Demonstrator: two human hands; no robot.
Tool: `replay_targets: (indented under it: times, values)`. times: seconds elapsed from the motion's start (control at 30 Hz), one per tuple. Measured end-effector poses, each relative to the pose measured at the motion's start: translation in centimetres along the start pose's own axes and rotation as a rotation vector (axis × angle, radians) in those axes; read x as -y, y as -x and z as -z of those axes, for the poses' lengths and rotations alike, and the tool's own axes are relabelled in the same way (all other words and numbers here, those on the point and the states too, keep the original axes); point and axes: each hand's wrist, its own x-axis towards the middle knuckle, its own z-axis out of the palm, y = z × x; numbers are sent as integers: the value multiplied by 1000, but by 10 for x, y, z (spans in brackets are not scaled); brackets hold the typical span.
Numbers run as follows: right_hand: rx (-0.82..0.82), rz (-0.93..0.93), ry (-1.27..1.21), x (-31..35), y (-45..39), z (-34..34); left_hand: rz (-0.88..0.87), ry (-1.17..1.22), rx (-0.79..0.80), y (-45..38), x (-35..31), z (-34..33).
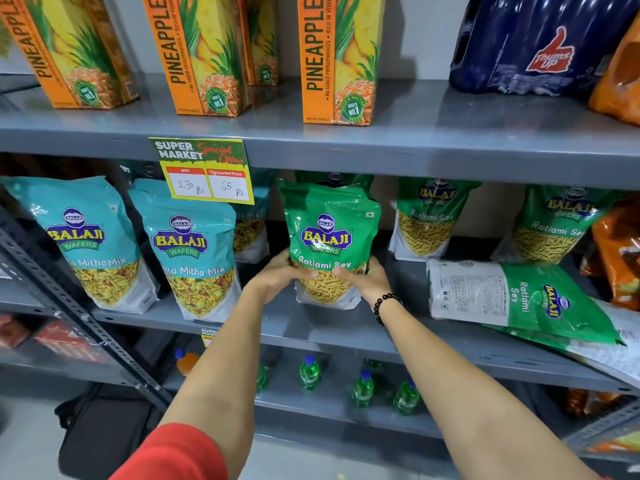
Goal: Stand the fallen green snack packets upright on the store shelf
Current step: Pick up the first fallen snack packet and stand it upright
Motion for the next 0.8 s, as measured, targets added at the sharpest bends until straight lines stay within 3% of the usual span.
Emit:
replay_targets:
  times: [0.13,0.8]
  values:
    - [-58,-1,73,1,4,2,-40,35,-156,4,5,-7]
    - [-48,20,109,-3,69,-12,-43,-33,-161,67,16,0]
